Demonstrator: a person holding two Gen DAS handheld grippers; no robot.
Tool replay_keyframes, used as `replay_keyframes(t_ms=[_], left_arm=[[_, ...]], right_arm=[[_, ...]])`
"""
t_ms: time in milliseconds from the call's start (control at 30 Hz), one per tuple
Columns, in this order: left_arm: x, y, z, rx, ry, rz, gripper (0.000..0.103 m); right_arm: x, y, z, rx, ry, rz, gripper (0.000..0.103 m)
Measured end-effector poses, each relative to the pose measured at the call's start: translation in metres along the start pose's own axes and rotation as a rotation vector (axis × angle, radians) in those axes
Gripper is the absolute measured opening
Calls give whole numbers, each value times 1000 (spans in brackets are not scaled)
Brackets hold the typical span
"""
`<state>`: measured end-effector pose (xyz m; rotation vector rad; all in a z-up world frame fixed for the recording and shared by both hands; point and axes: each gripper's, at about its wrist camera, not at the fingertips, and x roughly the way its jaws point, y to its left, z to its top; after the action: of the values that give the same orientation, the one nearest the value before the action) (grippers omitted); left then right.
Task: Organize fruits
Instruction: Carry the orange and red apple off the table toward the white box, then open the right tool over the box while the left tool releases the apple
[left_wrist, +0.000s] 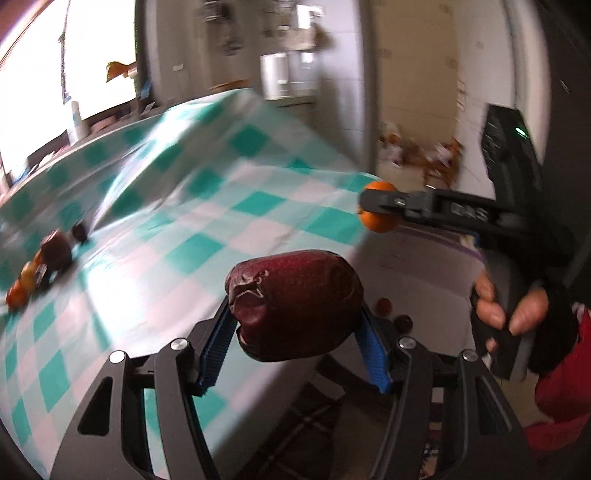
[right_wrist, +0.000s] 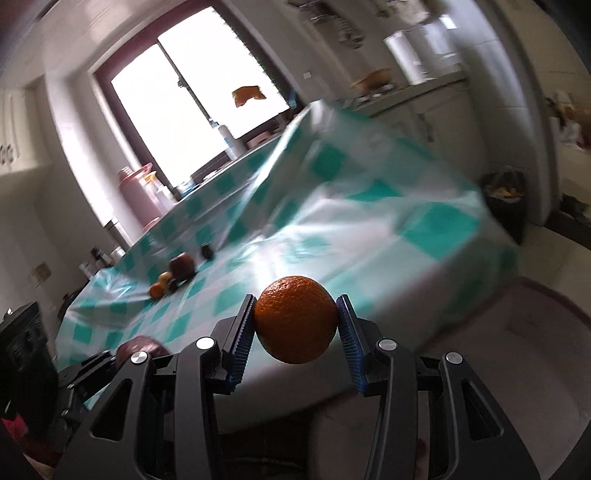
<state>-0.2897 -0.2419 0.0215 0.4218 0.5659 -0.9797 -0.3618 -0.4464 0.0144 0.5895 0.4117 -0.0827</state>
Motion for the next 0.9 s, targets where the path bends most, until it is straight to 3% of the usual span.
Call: replay_keyframes(t_ms=[200,300,433,533,700,900], left_arm=[[27,-44,7,149,44,-73,62],[53,-67,6,218,107,-129,62],[105,-86,1,236,254,-202,62],[146,-98,-4,249,360,-211,62],[197,-106,-10,222,493,-207,62],[221,-110,-23,211,564,-207,62]], right_arm=[[-9,-49,-10,82,12,-178,44],[-9,-76,-15,137,56,-267,44],[10,-103,-19,111,188,-451,44],[41,-124,-27,29,382,-620,44],[69,-143,-50,-22,549,-684,44],[74,-153,-68,-34,622,-705,44]])
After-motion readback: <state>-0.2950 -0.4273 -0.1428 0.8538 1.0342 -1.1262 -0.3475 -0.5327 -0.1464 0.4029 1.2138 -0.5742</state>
